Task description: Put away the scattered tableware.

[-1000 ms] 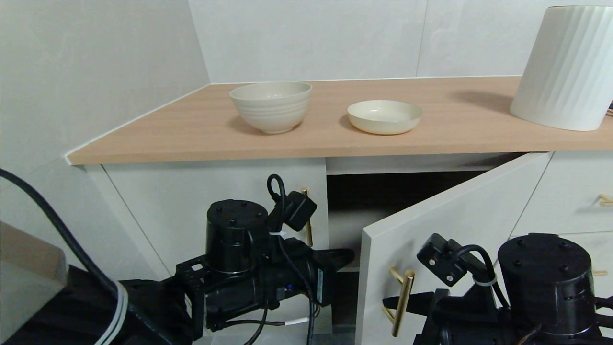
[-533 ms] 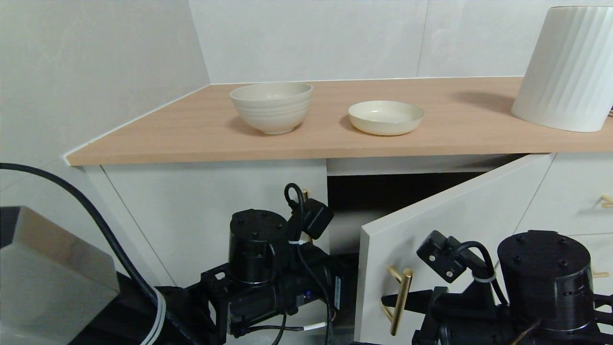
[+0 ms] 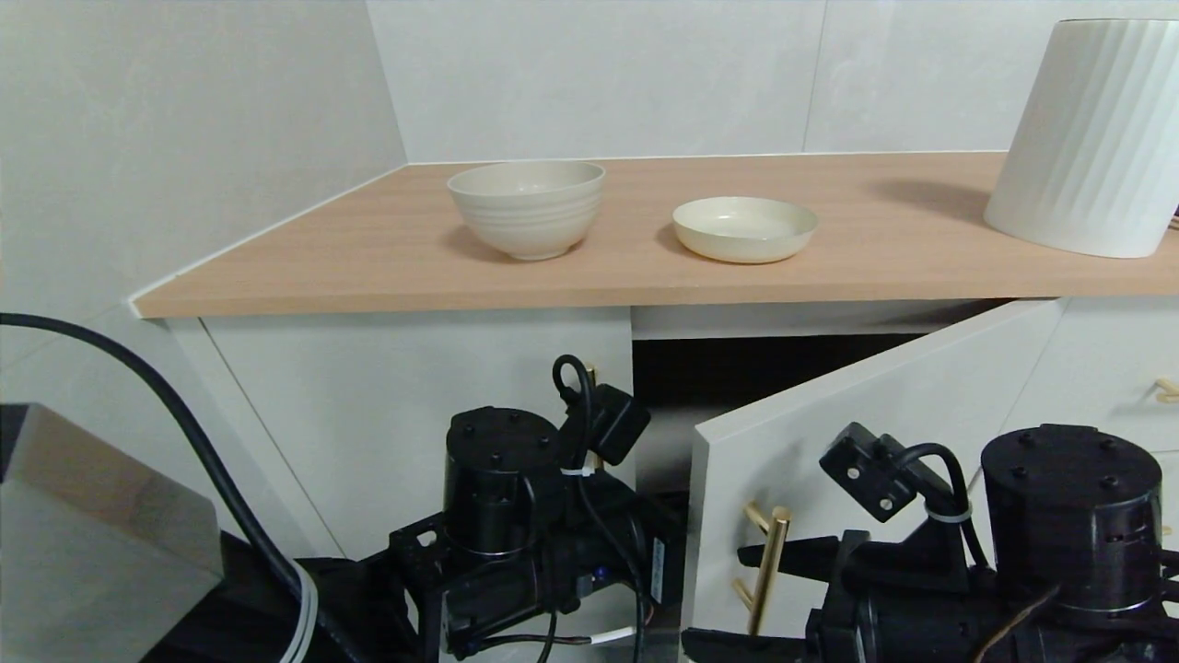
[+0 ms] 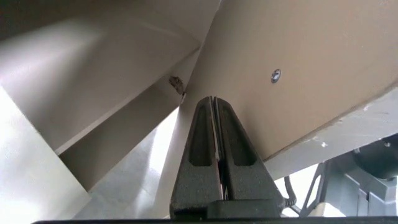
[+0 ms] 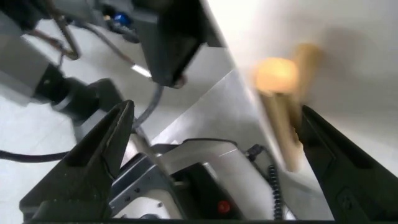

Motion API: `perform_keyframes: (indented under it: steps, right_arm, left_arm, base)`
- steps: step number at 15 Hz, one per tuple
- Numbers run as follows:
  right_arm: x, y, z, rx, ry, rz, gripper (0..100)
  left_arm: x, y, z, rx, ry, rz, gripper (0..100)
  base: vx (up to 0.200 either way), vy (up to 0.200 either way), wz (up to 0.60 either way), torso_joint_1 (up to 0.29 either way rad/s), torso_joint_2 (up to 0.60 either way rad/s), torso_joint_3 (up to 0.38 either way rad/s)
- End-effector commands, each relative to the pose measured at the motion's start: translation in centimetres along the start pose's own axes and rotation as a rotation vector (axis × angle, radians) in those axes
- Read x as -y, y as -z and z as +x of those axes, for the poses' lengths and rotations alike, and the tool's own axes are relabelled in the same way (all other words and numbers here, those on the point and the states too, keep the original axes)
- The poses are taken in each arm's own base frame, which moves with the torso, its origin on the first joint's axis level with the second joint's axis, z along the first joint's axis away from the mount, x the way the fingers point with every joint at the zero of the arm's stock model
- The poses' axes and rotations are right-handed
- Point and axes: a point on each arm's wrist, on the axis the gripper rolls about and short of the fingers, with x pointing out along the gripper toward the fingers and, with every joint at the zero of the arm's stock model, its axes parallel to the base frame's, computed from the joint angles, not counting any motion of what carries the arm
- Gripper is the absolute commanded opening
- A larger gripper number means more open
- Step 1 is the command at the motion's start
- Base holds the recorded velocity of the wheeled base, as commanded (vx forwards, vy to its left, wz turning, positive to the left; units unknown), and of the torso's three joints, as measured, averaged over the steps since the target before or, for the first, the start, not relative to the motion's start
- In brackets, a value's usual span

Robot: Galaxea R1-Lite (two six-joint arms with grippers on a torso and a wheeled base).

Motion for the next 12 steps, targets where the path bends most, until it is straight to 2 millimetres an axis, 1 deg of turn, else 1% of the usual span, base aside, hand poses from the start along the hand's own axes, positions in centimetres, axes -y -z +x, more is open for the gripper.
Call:
perform_keyframes:
  steps: [1, 2, 3, 4, 5, 6, 7, 8, 9, 11, 12]
  right_arm:
    - [1.4, -0.5, -0.5, 0.031, 0.069, -0.015, 100]
    - [2.1, -0.6, -1.1, 0.045, 0.102, -0.028, 100]
    - [2.8, -1.1, -2.6, 0.091, 0.146, -0.029, 100]
    - [3.0, -1.5, -3.6, 0.124, 0.167, -0.025, 100]
    - [2.9, -1.2, -4.7, 0.135, 0.178, -0.024, 100]
    - [2.8, -0.8, -5.1, 0.136, 0.18, -0.023, 100]
    - [2.4, -0.4, -6.3, 0.149, 0.178, -0.026, 100]
    - [2.1, 0.0, -6.8, 0.151, 0.176, -0.03, 100]
    - [1.6, 0.6, -7.7, 0.16, 0.165, -0.034, 100]
    - [1.2, 1.6, -8.5, 0.146, 0.155, -0.035, 100]
    - [1.2, 1.8, -8.6, 0.141, 0.151, -0.033, 100]
  left_arm:
    - [0.3, -0.2, -0.1, 0.004, 0.016, 0.001, 0]
    - [0.4, -0.1, -0.1, 0.004, 0.016, 0.003, 0]
    - [0.4, -0.2, -0.1, 0.008, 0.006, 0.004, 0]
    - [0.4, -0.2, -0.1, 0.008, 0.006, 0.004, 0]
    - [0.3, -0.2, -0.1, 0.007, 0.005, 0.003, 0]
    - [0.3, -0.1, 0.0, 0.005, 0.005, 0.003, 0]
    - [0.3, 0.0, 0.0, 0.002, 0.004, 0.002, 0]
    - [0.3, 0.0, 0.1, 0.001, 0.004, 0.002, 0]
    - [0.3, 0.0, 0.0, 0.002, 0.004, 0.002, 0]
    - [0.2, 0.1, 0.1, -0.002, 0.003, 0.001, 0]
    - [0.2, 0.1, 0.2, -0.003, 0.002, 0.001, 0]
  base:
    - [0.0, 0.0, 0.0, 0.0, 0.0, 0.0]
    - [0.0, 0.0, 0.0, 0.0, 0.0, 0.0]
    - [0.0, 0.0, 0.0, 0.0, 0.0, 0.0]
    - [0.0, 0.0, 0.0, 0.0, 0.0, 0.0]
    - [0.0, 0.0, 0.0, 0.0, 0.0, 0.0]
    - [0.0, 0.0, 0.0, 0.0, 0.0, 0.0]
    - [0.0, 0.0, 0.0, 0.0, 0.0, 0.0]
    - [0.0, 0.0, 0.0, 0.0, 0.0, 0.0]
    - [0.0, 0.0, 0.0, 0.0, 0.0, 0.0]
    - [0.0, 0.0, 0.0, 0.0, 0.0, 0.0]
    - [0.0, 0.0, 0.0, 0.0, 0.0, 0.0]
